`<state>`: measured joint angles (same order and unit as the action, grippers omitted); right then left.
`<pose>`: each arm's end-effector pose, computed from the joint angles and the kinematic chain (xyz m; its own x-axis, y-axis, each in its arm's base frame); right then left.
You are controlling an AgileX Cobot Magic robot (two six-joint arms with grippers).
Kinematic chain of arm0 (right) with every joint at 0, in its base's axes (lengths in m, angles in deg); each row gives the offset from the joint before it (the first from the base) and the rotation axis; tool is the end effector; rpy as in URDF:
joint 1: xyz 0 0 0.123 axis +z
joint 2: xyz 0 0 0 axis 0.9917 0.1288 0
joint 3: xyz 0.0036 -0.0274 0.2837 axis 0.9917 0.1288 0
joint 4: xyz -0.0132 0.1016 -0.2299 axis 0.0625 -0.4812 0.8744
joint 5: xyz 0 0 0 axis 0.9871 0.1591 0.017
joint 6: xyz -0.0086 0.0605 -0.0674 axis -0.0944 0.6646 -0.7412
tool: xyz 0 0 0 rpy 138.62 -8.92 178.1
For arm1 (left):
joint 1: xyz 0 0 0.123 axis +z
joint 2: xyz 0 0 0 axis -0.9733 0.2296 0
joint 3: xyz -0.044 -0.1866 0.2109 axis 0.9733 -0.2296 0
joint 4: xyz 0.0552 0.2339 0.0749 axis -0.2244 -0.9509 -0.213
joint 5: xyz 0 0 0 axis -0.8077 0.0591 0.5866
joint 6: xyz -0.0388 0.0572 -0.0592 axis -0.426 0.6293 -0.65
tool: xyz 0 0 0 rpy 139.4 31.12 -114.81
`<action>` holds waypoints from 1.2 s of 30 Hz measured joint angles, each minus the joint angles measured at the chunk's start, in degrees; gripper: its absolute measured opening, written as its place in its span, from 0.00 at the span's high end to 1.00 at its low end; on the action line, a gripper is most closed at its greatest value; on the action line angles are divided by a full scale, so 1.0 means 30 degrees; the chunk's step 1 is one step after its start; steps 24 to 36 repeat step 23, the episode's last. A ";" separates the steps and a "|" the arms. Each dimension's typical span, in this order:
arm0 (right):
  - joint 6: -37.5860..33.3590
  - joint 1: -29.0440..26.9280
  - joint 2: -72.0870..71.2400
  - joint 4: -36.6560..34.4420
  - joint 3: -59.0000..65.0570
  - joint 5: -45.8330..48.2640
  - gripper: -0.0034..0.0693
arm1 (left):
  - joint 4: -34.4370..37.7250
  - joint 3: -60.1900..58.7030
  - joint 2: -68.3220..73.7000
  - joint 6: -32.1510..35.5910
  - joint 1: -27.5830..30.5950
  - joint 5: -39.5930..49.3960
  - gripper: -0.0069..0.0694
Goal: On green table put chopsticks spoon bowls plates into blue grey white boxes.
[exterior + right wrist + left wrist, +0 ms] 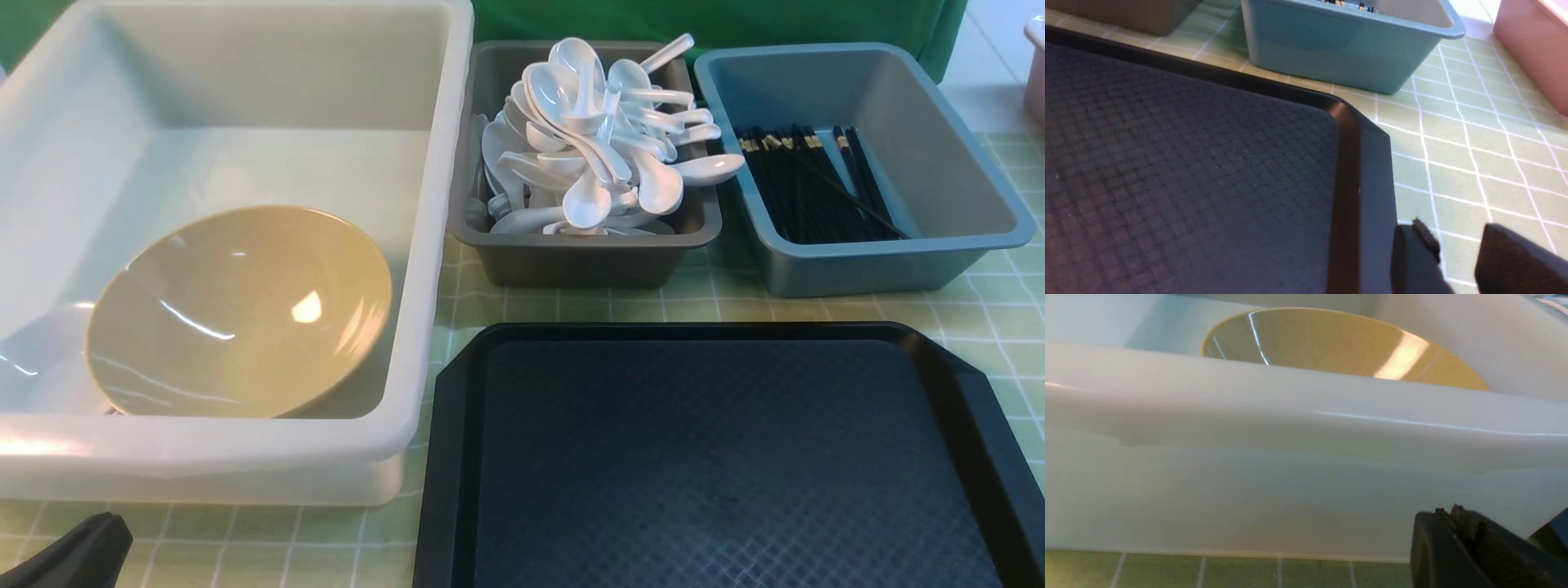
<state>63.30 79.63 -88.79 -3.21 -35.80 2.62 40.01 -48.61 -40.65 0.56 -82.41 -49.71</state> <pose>0.0539 -0.0022 0.1866 -0.1823 -0.1771 -0.9672 0.0126 0.9831 -0.1824 0.0532 -0.0070 0.1761 -0.2605 -0.0750 -0.9625 0.0902 0.9907 -0.1016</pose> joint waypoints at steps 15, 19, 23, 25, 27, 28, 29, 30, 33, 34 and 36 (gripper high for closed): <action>0.0000 0.0000 0.0000 0.0000 0.0000 0.0000 0.63 | 0.0000 0.0000 0.0000 -0.0144 -0.0373 0.0000 0.91; 0.0000 0.0000 0.0000 0.0000 0.0000 0.0000 0.63 | 0.0000 0.0000 0.0000 -0.0174 -0.0373 0.0000 0.91; 0.0000 0.0000 0.0000 0.0000 0.0000 0.0000 0.63 | 0.0000 0.0000 0.0000 -0.0174 -0.0373 0.0000 0.91; 0.0000 0.0000 0.0000 0.0000 0.0000 0.0000 0.63 | 0.0000 0.0000 0.0000 -0.0174 -0.0373 0.0000 0.91; 0.0000 0.0000 0.0000 0.0000 0.0000 0.0000 0.63 | 0.0000 0.0000 0.0000 -0.0174 -0.0373 0.0000 0.91; 0.0000 0.0000 0.0000 0.0000 0.0000 0.0000 0.63 | 0.0000 0.0000 0.0000 -0.0174 -0.0373 0.0000 0.91; 0.0000 0.0000 0.0000 0.0000 0.0000 0.0000 0.63 | 0.0000 0.0000 0.0000 -0.0174 -0.0373 0.0000 0.91; 0.0000 0.0000 0.0000 0.0000 0.0000 0.0000 0.63 | 0.0000 0.0000 0.0000 -0.0174 -0.0373 0.0000 0.91; 0.0000 0.0000 0.0000 0.0000 0.0000 0.0000 0.63 | 0.0000 0.0000 0.0000 -0.0174 -0.0373 0.0000 0.91; 0.0000 0.0000 0.0000 0.0000 0.0000 0.0000 0.63 | 0.0000 0.0000 0.0000 -0.0174 -0.0373 0.0000 0.91; 0.0000 0.0000 0.0000 0.0000 0.0000 0.0000 0.63 | 0.0000 0.0000 0.0000 -0.0174 -0.0373 0.0000 0.91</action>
